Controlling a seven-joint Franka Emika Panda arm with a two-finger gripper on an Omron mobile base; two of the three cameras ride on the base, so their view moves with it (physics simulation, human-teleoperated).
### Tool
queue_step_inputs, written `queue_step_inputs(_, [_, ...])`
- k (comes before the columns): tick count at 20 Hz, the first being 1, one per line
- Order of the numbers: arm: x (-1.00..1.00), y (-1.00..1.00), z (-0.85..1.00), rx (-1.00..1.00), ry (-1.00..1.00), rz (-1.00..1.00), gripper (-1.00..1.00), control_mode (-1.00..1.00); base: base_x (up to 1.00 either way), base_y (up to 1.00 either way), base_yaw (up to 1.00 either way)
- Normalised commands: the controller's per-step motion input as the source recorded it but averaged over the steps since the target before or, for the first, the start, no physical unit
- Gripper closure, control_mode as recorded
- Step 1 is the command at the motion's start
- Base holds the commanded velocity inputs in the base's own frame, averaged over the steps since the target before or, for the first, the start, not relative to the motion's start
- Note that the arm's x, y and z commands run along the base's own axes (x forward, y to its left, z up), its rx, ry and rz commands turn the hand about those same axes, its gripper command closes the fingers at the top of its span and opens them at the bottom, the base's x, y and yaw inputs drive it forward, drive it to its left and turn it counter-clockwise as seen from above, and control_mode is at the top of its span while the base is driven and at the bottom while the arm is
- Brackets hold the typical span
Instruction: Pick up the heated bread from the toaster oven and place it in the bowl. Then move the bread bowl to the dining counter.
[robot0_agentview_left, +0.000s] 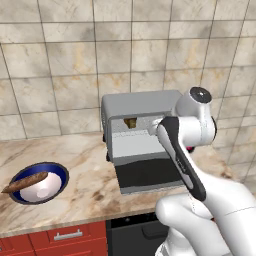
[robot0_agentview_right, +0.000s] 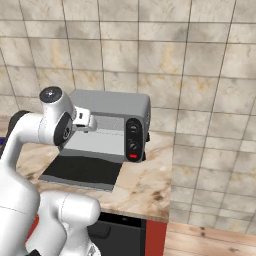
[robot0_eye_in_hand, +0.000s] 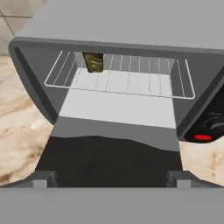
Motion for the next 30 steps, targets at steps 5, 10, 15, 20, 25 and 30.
queue_step_inputs(5, [0.06, 0.0, -0.25, 0.12, -0.06, -0.01, -1.0, -1.0, 0.0, 0.0, 0.0])
queue_step_inputs(10, [0.16, 0.02, -0.04, 0.05, -0.02, -0.02, -1.0, -1.0, 0.0, 0.0, 0.0])
queue_step_inputs(15, [0.27, 0.09, -0.07, 0.0, 0.0, -0.01, -1.0, -1.0, 0.0, 0.0, 0.0])
queue_step_inputs(20, [0.32, 0.06, -0.03, 0.0, -0.04, -0.01, -1.0, -1.0, 0.0, 0.0, 0.0])
queue_step_inputs(25, [0.38, 0.07, -0.04, 0.0, -0.06, 0.0, -1.0, -1.0, 0.0, 0.0, 0.0])
queue_step_inputs(30, [0.33, 0.01, -0.24, 0.0, -0.05, 0.0, -1.0, -1.0, 0.0, 0.0, 0.0])
